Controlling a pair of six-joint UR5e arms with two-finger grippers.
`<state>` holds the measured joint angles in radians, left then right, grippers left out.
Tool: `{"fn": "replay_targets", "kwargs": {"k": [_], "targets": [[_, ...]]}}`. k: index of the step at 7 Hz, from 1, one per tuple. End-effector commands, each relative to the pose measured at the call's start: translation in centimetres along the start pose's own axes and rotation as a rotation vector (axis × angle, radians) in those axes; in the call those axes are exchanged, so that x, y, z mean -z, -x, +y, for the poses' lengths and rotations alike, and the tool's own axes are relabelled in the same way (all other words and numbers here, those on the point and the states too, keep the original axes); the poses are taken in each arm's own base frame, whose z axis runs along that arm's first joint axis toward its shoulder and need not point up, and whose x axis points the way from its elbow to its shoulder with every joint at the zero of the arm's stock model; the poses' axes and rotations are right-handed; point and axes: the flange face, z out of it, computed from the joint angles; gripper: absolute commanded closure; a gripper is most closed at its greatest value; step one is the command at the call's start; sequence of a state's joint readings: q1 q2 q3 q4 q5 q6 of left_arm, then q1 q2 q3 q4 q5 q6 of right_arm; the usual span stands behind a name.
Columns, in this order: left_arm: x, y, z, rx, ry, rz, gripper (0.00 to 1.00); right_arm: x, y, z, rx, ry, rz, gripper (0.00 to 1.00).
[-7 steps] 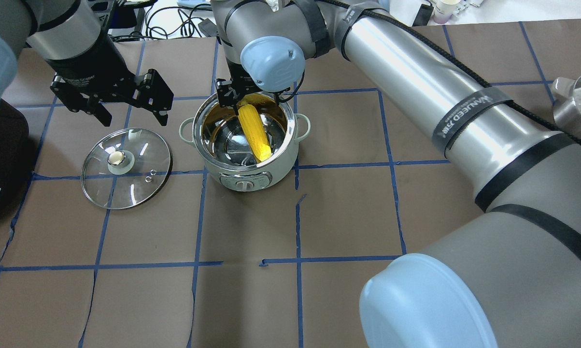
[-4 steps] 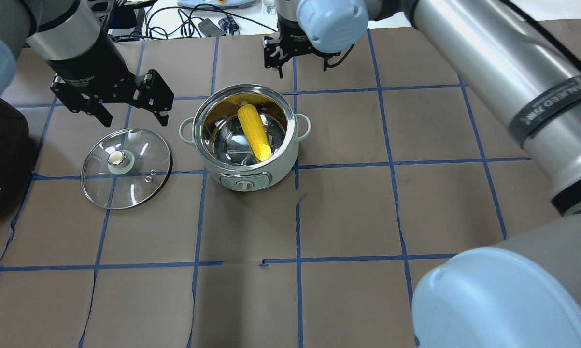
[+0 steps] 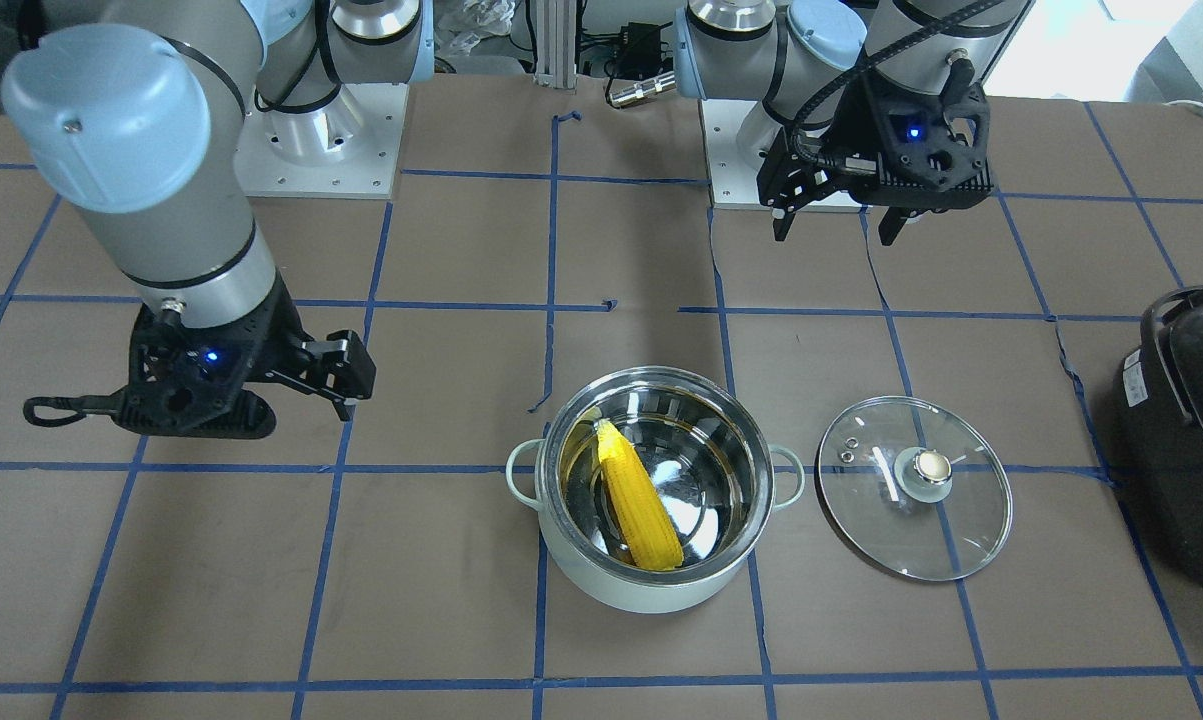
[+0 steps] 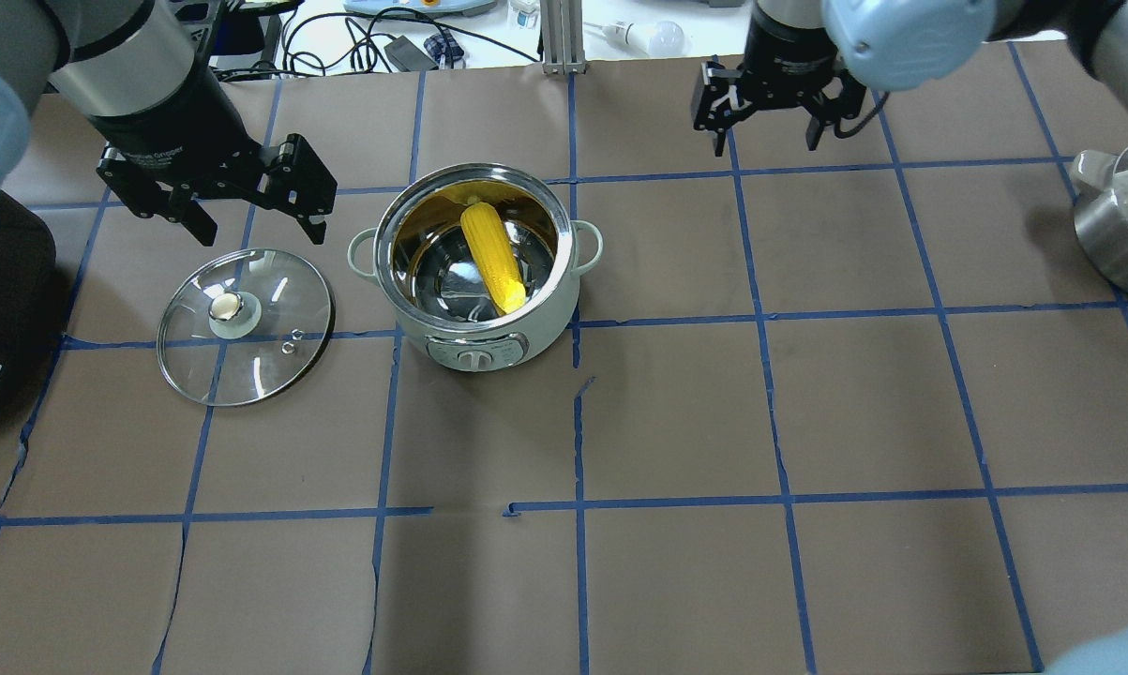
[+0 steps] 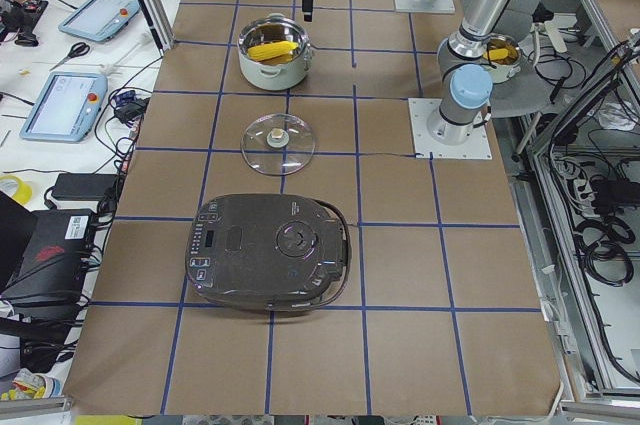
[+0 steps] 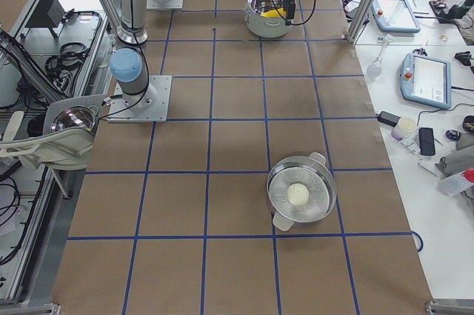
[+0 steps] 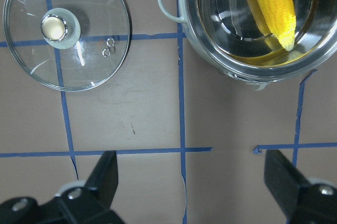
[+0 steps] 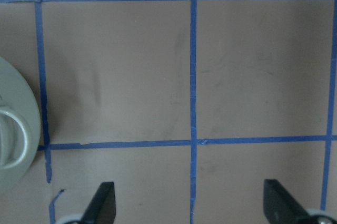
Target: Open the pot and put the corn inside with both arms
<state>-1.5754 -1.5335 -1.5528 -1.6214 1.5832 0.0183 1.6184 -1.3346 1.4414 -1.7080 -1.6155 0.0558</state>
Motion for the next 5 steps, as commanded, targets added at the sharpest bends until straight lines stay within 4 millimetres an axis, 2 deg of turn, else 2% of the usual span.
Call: {"fn": "replay_targets", "kwargs": {"k": [1,4,5], "targets": [[0.0,0.0,0.0,0.0,0.0,-0.001,0.0,1.6,-2.5,4.6,-0.001,0.03,0.011,0.0],[0.0,0.0,0.0,0.0,0.0,-0.003,0.0,3.4,-2.6,6.0,-0.003,0.02,0.006,0.0],[0.0,0.0,0.0,0.0,0.0,-0.003,0.0,3.4,-2.6,6.0,-0.003,0.018,-0.002,0.0]]}}
